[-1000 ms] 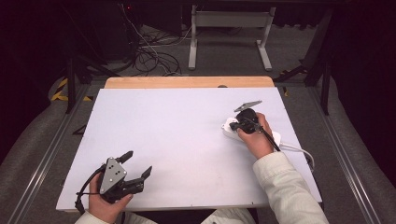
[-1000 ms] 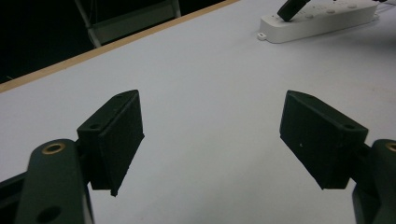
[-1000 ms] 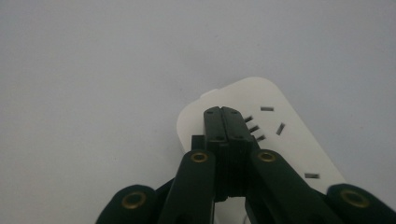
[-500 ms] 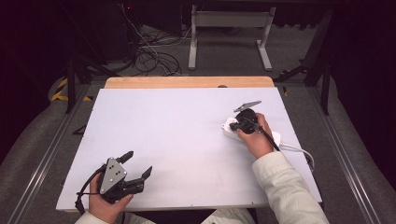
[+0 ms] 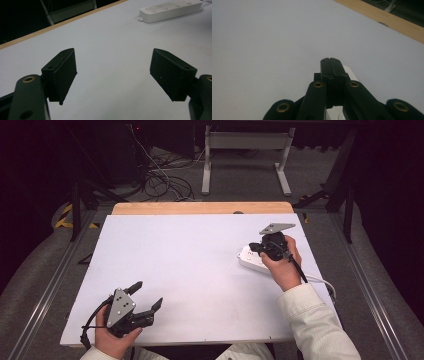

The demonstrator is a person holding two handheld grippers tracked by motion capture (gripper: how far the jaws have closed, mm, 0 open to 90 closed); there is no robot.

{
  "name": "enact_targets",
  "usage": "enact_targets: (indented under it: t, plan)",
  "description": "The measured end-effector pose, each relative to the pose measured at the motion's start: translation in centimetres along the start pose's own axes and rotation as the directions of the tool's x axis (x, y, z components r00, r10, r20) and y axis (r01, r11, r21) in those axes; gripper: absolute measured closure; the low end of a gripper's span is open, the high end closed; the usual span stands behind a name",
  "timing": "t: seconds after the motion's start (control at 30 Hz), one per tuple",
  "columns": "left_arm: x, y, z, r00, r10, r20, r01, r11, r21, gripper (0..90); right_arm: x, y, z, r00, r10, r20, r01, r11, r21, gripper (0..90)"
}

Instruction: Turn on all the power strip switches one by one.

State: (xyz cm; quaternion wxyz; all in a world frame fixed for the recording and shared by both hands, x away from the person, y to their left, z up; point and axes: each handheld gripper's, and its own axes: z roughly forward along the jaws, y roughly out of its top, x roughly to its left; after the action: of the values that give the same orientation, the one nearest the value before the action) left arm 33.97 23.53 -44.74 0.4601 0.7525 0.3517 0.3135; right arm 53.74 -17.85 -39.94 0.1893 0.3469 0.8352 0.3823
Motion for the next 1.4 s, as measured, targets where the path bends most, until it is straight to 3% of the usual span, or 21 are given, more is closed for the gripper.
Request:
enact_targets:
  t: [0.23,0.53,0.73,0.87,1.17,1.33,1.4]
  plan:
    - [0.0,0.0,-0.1,1.0000,-0.003,0.001,0.003,1.0000,0.001,21.8,0.5,0.0,-1.0,0.9999,-0.005,-0.015,0.005,1.000,-0.026,89.3]
    - [0.1,0.0,-0.2,0.9999,-0.015,-0.001,0.015,0.9999,-0.001,21.8,2.1,-0.6,-3.2,0.9968,-0.037,-0.071,0.030,0.994,-0.104,60.7]
    - [0.2,0.1,-0.3,1.0000,-0.007,-0.003,0.007,1.0000,0.003,21.8,3.5,-1.8,-4.3,0.9899,-0.082,-0.115,0.064,0.986,-0.153,37.7]
    - [0.1,0.0,-0.3,0.9999,-0.016,0.001,0.016,0.9999,-0.001,21.8,4.4,-3.0,-4.9,0.9855,-0.103,-0.135,0.079,0.982,-0.172,27.5]
    - [0.3,-0.2,-0.6,0.9994,-0.026,0.022,0.026,0.9996,0.006,21.2,5.6,-6.7,-5.5,0.9741,-0.122,-0.190,0.077,0.970,-0.229,23.5]
    - [0.3,-0.4,-0.8,0.9992,-0.030,0.027,0.030,0.9995,0.007,21.0,5.6,-9.2,-5.1,0.9677,-0.118,-0.223,0.057,0.963,-0.263,20.7]
    - [0.4,-0.4,-0.9,0.9993,-0.027,0.024,0.027,0.9996,0.005,20.9,5.7,-10.2,-4.8,0.9646,-0.128,-0.230,0.069,0.966,-0.248,17.9]
